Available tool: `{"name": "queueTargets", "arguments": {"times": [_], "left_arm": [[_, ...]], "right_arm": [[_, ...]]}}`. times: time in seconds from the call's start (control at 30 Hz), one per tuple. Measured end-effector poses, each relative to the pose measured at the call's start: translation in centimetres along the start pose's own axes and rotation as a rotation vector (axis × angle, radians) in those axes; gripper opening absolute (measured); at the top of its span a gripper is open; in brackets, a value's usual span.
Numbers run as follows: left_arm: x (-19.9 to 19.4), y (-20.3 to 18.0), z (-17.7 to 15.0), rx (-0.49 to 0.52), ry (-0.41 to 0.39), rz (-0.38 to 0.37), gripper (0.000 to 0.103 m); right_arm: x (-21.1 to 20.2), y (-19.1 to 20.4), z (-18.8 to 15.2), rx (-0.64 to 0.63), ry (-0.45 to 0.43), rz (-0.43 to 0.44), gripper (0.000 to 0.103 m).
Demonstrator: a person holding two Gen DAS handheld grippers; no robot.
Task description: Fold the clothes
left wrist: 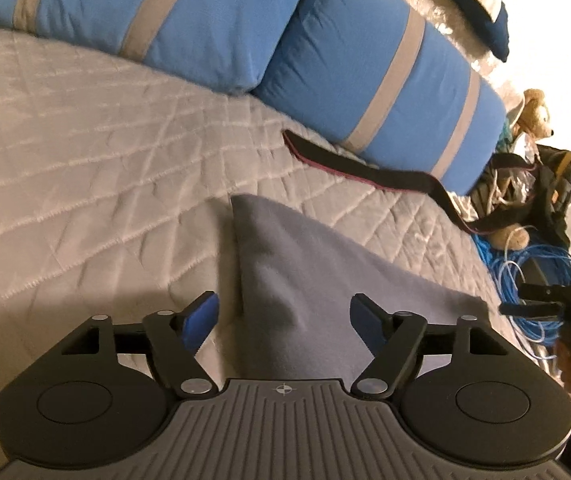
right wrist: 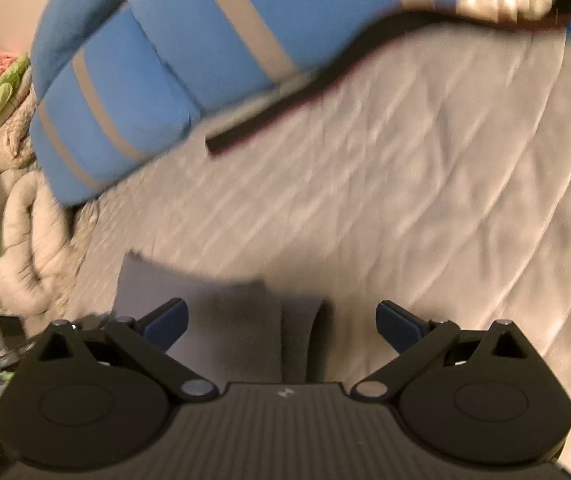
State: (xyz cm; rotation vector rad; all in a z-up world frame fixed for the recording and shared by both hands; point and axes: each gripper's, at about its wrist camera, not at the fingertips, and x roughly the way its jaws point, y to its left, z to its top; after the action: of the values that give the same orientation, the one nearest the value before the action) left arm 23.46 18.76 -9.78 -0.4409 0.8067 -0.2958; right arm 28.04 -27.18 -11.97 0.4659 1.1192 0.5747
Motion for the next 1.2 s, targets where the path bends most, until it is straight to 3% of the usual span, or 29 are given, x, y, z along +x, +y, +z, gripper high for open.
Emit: {"name": "queueTargets", "arguments": {"times": [0.13,0.27,0.47,0.77,1.03,1.07,1.17,1.2], "left_arm": [[0.5,1.2,0.1,-0.087,0.086,-0.057,0.074],[1.2,3.0,-0.1,-0.211,0.168,-0.142,0.076],[1.9,5.4,-0.3,-0.382,0.228,-0.264,0.079],[2.4,5.6,-0.7,-0.399,0.263,-0.313,0.079],[2.7,5.5,-1.0,-0.402,0.283,-0.359,0.078],[2.7,5.5,-1.0,-0.403,0.284,-0.360,0.078],[2.6,5.7,-1.1,-0.418,0.281,-0.347,0.068],[2.4,5.8,-1.1,-0.421,0.283,-0.324,0.048]], "right_arm": [[2.1,-1.1,-0.9,0.070,0.114,0.050,0.103],[2.8,-1.2,-1.3,0.077,0.131,0.085,0.103],[3.3,-1.2,-1.4,0.107,0.179,0.178,0.103],[3.7,-2.1,-2.0,0.158,0.195,0.215,0.103],[4.0,-1.3,-2.8,0.085,0.202,0.247,0.100],[3.9,-1.4,-2.7,0.095,0.196,0.242,0.092],[3.5,-2.2,-2.4,0.141,0.177,0.176,0.042],[3.3,-2.2,-2.4,0.133,0.172,0.168,0.036]]}}
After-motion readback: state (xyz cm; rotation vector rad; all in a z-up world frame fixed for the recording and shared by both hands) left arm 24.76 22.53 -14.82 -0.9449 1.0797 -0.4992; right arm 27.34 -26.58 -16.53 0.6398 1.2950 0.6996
